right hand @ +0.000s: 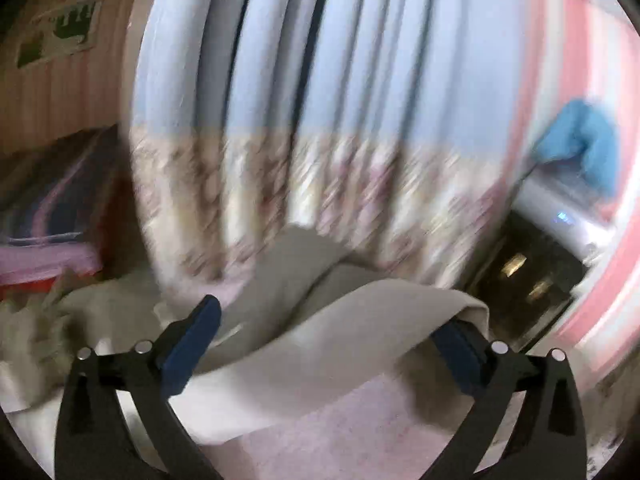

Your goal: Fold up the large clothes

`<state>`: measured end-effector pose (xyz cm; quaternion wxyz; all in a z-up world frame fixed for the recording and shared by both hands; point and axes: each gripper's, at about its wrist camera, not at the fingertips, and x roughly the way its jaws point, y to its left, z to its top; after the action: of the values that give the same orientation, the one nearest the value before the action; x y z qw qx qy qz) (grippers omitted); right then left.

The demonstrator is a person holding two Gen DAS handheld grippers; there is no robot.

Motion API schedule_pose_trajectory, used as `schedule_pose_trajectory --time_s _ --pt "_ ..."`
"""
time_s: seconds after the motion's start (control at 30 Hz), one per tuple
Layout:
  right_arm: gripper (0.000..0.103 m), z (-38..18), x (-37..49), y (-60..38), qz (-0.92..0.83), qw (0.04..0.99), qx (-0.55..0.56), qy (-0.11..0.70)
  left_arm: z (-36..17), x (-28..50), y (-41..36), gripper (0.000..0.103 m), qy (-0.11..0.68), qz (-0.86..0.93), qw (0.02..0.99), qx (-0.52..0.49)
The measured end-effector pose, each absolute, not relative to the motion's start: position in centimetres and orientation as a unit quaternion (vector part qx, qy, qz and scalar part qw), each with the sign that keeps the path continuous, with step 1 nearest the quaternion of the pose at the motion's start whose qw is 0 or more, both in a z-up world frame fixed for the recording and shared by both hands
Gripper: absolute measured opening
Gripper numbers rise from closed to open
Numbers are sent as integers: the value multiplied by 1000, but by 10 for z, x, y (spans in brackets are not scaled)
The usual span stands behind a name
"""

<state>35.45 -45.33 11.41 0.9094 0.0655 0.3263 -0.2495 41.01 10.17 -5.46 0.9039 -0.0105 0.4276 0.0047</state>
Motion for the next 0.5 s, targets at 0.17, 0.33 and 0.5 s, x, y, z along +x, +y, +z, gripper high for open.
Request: schedule_pose_trajectory --time_s 0.17,0.33,0.5 --pt "101 75 331 -551 -90 821 409 389 -53 410 103 100 426 6 905 -10" --pt "101 81 307 -561 -128 807 257 515 -52 408 102 100 426 9 905 -8" --pt "101 152 277 -504 -399 841 -76 357 -55 408 100 100 427 8 904 -14"
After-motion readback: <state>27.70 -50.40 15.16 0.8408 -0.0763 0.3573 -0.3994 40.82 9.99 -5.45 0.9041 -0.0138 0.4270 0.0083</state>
